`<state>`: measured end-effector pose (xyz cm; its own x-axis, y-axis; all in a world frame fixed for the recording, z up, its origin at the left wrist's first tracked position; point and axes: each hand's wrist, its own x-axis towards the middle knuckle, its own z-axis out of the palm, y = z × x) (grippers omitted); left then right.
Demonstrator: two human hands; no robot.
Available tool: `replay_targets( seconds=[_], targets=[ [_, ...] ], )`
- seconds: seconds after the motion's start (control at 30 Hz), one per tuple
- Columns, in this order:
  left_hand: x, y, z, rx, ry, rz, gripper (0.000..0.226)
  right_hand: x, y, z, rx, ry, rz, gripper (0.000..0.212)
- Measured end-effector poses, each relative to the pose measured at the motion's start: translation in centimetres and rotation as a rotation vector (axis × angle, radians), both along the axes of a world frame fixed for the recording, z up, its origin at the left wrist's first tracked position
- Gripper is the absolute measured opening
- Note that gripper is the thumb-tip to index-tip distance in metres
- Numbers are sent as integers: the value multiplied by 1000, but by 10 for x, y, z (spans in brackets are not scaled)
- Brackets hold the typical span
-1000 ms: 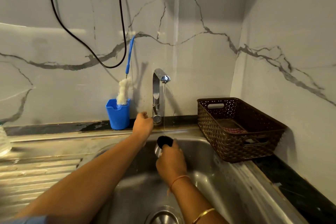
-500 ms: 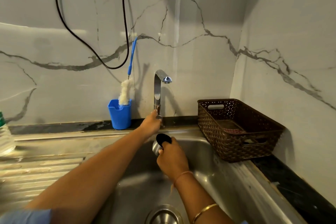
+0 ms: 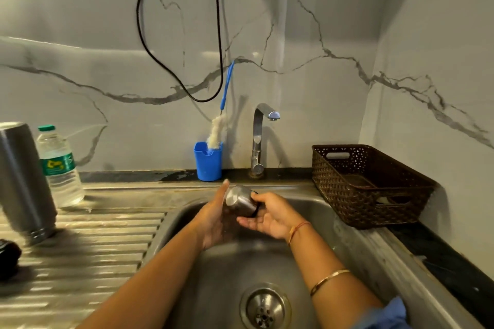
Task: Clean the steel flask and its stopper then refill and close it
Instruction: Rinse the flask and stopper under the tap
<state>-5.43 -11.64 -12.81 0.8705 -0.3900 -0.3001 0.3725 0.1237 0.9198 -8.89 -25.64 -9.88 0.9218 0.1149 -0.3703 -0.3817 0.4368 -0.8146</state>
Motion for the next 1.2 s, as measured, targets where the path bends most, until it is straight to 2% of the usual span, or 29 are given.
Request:
replay_targets(
  seconds=[0.07,0.17,0.27,0.37,0.47,0.5,0.53,0.63,0.67,0.7,0.77,0.87,0.93,1.0,1.07,1.13,1.2],
  targets=[
    [-10,8,5,79,-198,28,65,-4,0,-1,44,37,33,26],
    [-21,15,7,319,-483,39,73,-10,2,-4,-17,40,100,31],
    [-22,23,6,524,-612,164,63,-17,8,-7,-125,27,162,38],
    [-29,24,13,500,-724,277,66,-22,15,-5,-181,-49,133,41],
    [-38,25,26,373,-847,561,66,-23,19,-2,-200,-181,-104,28],
    [-40,27,30,380,-852,570,65,-23,19,-3,-218,-201,-186,25],
    [-40,31,30,453,-832,490,65,-23,17,-5,-242,-198,-239,24],
    [-43,45,18,945,-753,46,68,-29,11,-16,-336,-101,-208,26],
    [-46,47,12,1064,-776,6,69,-30,10,-20,-380,-68,-173,26],
    [-48,48,9,1102,-809,38,71,-31,10,-22,-422,-54,-149,25],
    [-55,49,11,1039,-889,167,76,-32,13,-20,-481,-75,-147,23],
    [-60,52,19,917,-1122,365,80,-31,20,-10,-570,-163,-169,21],
    [-62,55,23,909,-1200,390,80,-29,20,-7,-741,-287,-163,22],
    [-64,59,24,1057,-1109,257,78,-30,17,-6,-992,-446,-97,21],
    [-63,64,20,1201,-1000,123,75,-36,11,-6,-1301,-528,111,17],
    [-65,66,12,1175,-991,155,73,-43,5,-5,-1560,-522,367,19],
    [-67,68,12,1073,-1053,285,75,-47,1,-4,-1682,-513,444,21]
  ],
)
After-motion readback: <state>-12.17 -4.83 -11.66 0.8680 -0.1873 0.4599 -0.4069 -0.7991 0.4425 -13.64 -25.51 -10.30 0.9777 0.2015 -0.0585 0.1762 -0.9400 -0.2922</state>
